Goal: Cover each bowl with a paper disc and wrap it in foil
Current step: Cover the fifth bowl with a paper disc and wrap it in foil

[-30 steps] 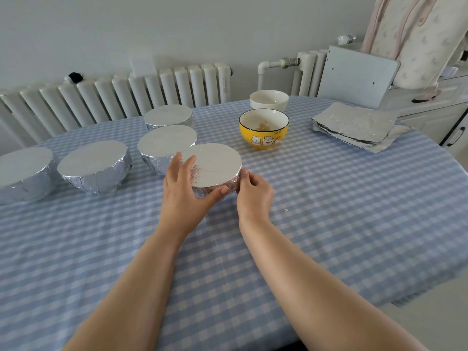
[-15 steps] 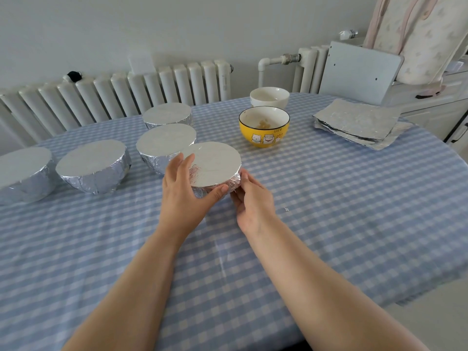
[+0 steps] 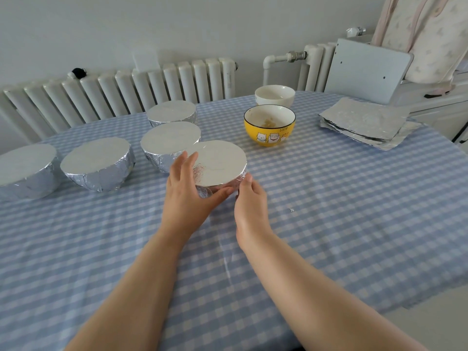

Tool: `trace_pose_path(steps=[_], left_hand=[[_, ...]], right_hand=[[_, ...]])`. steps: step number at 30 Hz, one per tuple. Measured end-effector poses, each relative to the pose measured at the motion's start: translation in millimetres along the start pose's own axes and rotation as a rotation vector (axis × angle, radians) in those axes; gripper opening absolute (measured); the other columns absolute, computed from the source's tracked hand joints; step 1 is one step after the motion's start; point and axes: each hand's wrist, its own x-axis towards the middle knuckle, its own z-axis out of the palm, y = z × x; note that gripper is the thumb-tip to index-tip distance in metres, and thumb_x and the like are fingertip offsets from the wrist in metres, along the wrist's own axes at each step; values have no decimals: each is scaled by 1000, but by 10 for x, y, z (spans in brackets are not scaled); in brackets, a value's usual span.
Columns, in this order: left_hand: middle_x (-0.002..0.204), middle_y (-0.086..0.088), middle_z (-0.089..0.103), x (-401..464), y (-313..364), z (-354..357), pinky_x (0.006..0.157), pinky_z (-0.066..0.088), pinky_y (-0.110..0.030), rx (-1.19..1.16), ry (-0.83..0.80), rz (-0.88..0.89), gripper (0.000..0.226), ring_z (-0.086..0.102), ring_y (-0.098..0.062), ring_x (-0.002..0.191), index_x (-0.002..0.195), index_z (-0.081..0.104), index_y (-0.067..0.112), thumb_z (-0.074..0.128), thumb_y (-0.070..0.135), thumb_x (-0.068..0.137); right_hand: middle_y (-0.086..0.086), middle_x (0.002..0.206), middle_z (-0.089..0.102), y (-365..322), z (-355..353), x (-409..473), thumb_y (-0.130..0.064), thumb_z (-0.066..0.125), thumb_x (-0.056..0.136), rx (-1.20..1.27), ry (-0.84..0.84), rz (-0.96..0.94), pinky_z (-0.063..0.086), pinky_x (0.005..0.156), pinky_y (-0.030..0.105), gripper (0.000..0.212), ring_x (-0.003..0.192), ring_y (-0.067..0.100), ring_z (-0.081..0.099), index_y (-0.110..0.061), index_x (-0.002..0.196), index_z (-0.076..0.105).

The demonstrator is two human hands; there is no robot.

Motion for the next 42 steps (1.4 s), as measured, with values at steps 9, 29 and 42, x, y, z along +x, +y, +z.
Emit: trace_pose_path(steps=[9, 29, 42], left_hand=[[156, -2, 25, 10, -22, 24, 114, 34, -47, 20, 22, 28, 108, 28, -25, 144, 151, 29, 21, 64, 75, 65], [158, -1, 20, 16, -70, 18, 115, 31, -44, 0, 9, 44, 108, 24, -24, 146, 151, 29, 23, 68, 70, 62], [159, -1, 19, 35, -109, 21, 114, 29, -40, 14, 3, 51, 112, 22, -24, 146, 150, 28, 25, 57, 80, 57]], right_hand=[[-4, 163, 18, 60, 102, -62, -40, 22, 107, -295, -121, -92, 17, 100, 16, 62, 149, 15, 21, -20, 157, -8], [-8, 96, 56, 58, 71, 115, -33, 35, 105, -134, 163, -118, 55, 86, 37, 13, 90, 8, 60, -26, 97, 43], [1, 113, 64, 87, 61, 255, -33, 47, 102, 51, 165, 58, 52, 88, 31, 11, 103, 17, 64, -24, 96, 50]])
